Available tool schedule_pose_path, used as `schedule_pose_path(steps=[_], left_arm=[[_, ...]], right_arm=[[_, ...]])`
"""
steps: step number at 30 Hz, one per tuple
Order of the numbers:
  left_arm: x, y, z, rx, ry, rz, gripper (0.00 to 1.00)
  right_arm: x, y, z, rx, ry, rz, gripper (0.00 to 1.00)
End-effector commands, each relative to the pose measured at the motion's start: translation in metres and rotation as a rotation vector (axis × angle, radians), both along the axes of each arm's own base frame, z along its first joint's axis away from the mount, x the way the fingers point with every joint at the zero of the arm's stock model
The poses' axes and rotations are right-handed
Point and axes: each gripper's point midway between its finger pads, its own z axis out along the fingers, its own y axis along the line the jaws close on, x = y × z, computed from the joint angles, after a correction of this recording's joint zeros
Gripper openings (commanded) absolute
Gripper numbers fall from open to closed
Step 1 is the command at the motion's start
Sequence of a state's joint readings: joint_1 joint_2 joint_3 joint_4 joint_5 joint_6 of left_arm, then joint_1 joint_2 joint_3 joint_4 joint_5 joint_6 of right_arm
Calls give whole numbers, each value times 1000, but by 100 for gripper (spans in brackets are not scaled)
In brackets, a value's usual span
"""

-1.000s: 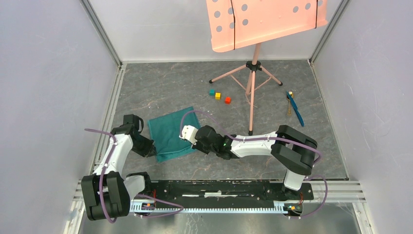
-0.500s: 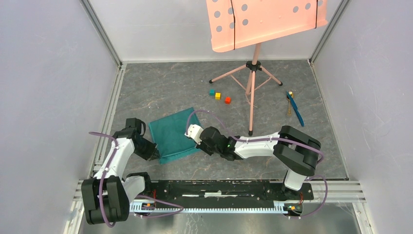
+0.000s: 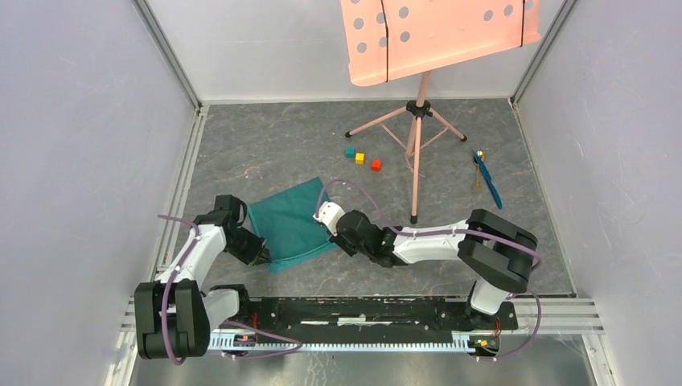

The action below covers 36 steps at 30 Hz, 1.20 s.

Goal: Fold the napkin into a case and place the utensils inside
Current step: Smooth out the lower triangle-folded napkin at the center of the board.

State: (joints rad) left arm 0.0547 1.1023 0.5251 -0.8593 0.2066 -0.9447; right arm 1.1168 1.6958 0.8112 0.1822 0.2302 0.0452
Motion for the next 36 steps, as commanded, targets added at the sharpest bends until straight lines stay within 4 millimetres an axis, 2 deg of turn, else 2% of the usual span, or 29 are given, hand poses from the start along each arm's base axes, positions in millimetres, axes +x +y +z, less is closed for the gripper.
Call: schedule_pose_path(steps=[1,6,8,11,13,16,18,21,23,25,27,29,31,34,36], left_arm=[[-3,-15,2,-66,-6,-43,14],[-11,-21,7,-102,23,-74,22],[-10,-23,17,-112,12,-85,27],[-12,-23,35,-112,-12,-122,38],[-14,-16,46,-66,-22,-145,43],[-1,-13,58,-45,-95,-176,45],[13,-19,61,-77,-159,-196,46],[36,-34,58,-166,-243,-233,46],[48,-39,47,-198,-272,-242,46],[59,-40,40,-201,-306,-248,46],[73,-36,38,-172,-360,-265,50],[89,-31,36,-132,-411,-272,55],[101,-25,28,-95,-409,-267,57],[117,-12,23,-57,-381,-257,57],[131,-2,27,-33,-406,-233,57]], right_arm=[[3,-5,15,68,-7,-67,17],[-3,-14,23,98,15,-74,30],[-3,-17,30,110,29,-77,34],[-7,-18,42,162,86,-54,46],[-15,-11,51,216,122,-12,53],[-21,8,63,283,191,40,58],[-22,21,65,349,257,68,58],[-17,34,58,443,358,88,44],[-11,34,45,451,389,77,36],[-4,26,28,425,398,44,30],[4,13,13,392,380,4,27],[6,3,-1,343,367,-14,25],[6,-3,-11,313,365,-25,24],[6,-4,-15,296,369,-24,22],[8,-4,-8,296,354,-24,23]])
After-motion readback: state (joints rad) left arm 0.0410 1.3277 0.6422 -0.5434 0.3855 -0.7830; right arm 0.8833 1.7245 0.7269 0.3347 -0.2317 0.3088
